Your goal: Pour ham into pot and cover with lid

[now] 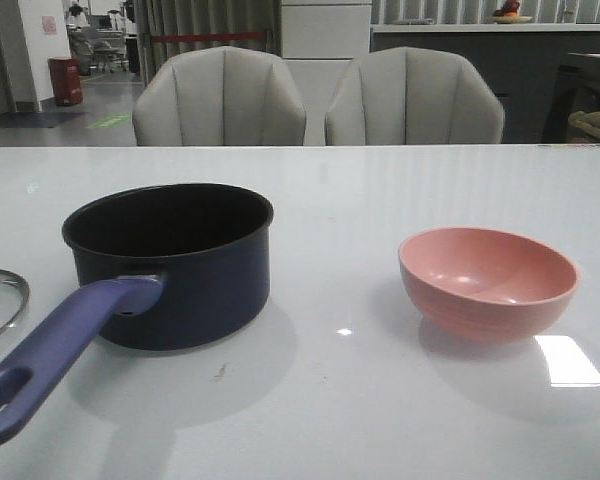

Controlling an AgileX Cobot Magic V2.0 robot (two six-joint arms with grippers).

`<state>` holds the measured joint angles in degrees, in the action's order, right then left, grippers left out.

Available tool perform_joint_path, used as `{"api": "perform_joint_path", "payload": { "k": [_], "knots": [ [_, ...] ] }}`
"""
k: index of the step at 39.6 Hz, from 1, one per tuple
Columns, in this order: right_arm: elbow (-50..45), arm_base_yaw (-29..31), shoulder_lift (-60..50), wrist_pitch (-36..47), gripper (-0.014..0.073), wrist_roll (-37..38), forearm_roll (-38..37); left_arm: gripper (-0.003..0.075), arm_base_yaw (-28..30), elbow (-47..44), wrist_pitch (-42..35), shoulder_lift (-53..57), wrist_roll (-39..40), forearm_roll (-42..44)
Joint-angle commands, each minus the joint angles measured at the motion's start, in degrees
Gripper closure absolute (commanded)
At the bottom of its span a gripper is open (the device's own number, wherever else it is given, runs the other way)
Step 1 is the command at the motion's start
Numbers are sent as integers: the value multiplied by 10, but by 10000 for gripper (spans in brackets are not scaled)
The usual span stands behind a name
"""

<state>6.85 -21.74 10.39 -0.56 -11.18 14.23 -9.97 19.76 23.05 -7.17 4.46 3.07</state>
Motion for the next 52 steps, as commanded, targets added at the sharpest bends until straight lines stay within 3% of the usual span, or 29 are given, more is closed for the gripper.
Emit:
{"api": "perform_joint_path", "payload": {
  "k": [1, 20, 28, 40, 52],
  "knots": [
    [16, 0, 4, 40, 455, -5, 3, 113, -5, 35, -28, -28, 1, 1],
    [16, 0, 4, 40, 455, -5, 3, 106, 56, 171, 40, -310, 71, -15],
    [16, 0, 4, 40, 455, -5, 3, 113, 83, 251, 135, -466, 71, -24],
    [16, 0, 4, 40, 455, -5, 3, 118, 122, 357, 174, -708, 71, -43],
    [16, 0, 4, 40, 455, -5, 3, 118, 127, 490, 271, -855, 37, -90]
  ]
}}
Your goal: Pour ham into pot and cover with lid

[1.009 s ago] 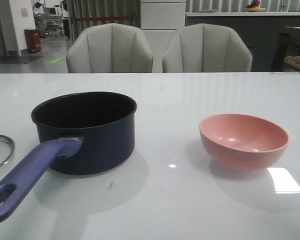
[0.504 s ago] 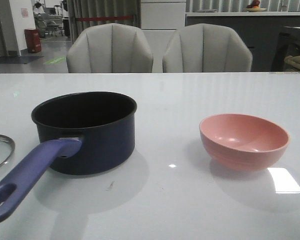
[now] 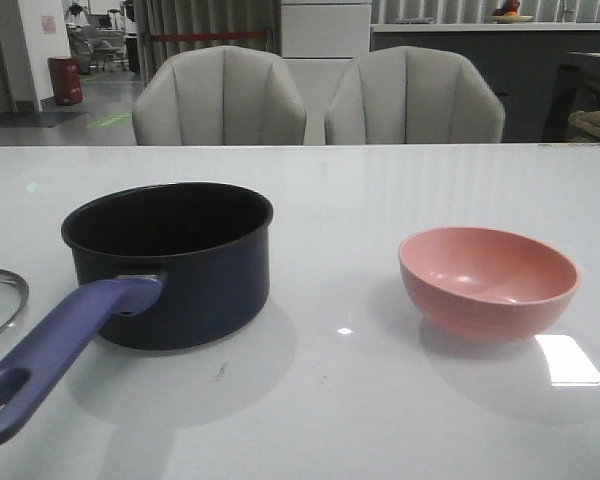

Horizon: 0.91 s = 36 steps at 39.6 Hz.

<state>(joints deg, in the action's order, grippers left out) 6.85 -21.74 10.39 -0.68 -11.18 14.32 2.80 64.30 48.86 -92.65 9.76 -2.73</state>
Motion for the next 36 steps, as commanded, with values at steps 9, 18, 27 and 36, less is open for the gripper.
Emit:
{"api": "perform_joint_path", "payload": {
  "k": [9, 18, 27, 36],
  "knots": [
    [16, 0, 4, 41, 455, -5, 2, 118, 1, 112, 57, -58, -20, -40],
    [16, 0, 4, 41, 455, -5, 2, 118, 1, 125, 86, -91, -17, -40],
    [16, 0, 4, 41, 455, -5, 2, 118, 1, 130, 97, -108, -15, -39],
    [16, 0, 4, 41, 455, -5, 2, 118, 1, 130, 91, -109, -10, -33]
  ]
}}
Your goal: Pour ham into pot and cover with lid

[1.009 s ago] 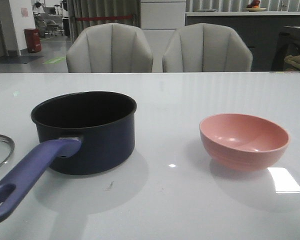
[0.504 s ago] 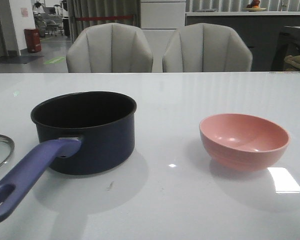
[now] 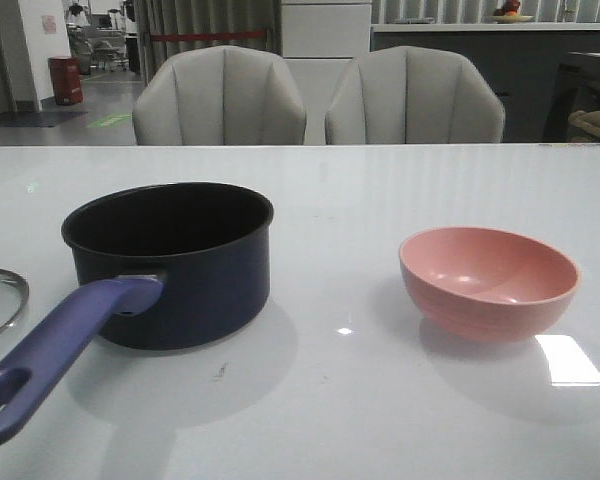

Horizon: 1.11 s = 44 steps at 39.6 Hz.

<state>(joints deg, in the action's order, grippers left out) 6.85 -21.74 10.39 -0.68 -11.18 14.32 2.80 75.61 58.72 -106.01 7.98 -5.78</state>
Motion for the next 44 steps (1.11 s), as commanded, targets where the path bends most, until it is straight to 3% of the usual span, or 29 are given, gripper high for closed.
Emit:
{"api": "perform_joint_path", "payload": {
  "k": [1, 35, 38, 44],
  "knots": [
    [16, 0, 4, 41, 455, -5, 2, 118, 1, 17, -8, 22, 7, -3],
    [16, 0, 4, 41, 455, -5, 2, 122, 4, 19, -11, -12, 7, 0],
    [16, 0, 4, 41, 455, -5, 2, 155, 4, 19, -13, -12, 7, 0],
    [16, 0, 4, 41, 455, -5, 2, 294, 4, 19, -14, -12, 7, 0]
  ]
}}
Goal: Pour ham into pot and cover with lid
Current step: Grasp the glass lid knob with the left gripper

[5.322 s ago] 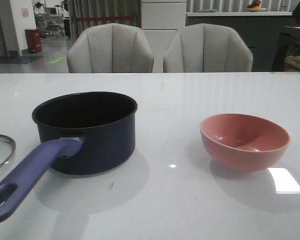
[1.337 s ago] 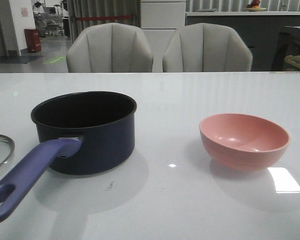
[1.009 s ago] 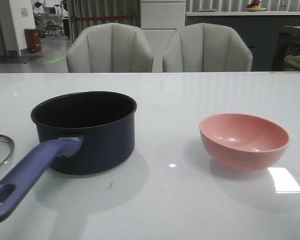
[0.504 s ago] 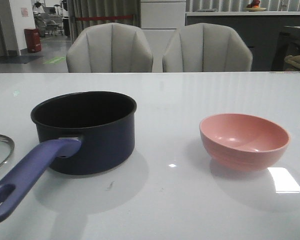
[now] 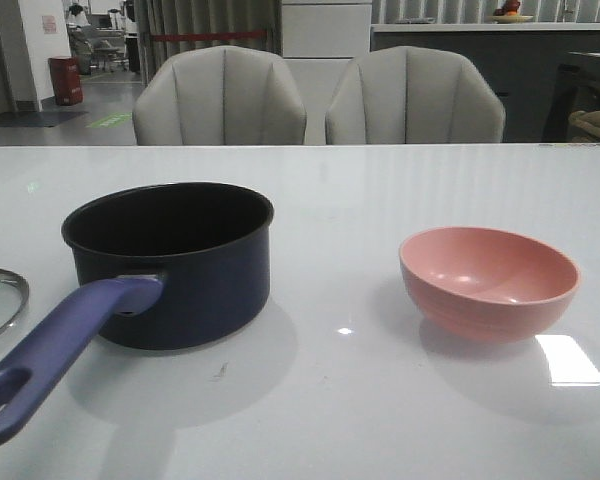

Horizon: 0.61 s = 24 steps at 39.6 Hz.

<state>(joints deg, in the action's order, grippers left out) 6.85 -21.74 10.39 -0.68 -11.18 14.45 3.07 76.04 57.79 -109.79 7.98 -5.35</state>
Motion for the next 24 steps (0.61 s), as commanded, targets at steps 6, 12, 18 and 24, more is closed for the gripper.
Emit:
{"api": "perform_joint_path", "payload": {
  "k": [6, 12, 18, 24],
  "knots": [
    [16, 0, 4, 41, 455, -5, 1, 412, 2, 15, -5, 26, 7, -4],
    [16, 0, 4, 41, 455, -5, 1, 477, 2, 15, -5, 26, 7, -4],
    [16, 0, 4, 41, 455, -5, 1, 482, 2, 17, -3, 26, 7, -4],
    [16, 0, 4, 41, 455, -5, 1, 482, 2, 32, 18, 26, 7, -2]
  ]
}}
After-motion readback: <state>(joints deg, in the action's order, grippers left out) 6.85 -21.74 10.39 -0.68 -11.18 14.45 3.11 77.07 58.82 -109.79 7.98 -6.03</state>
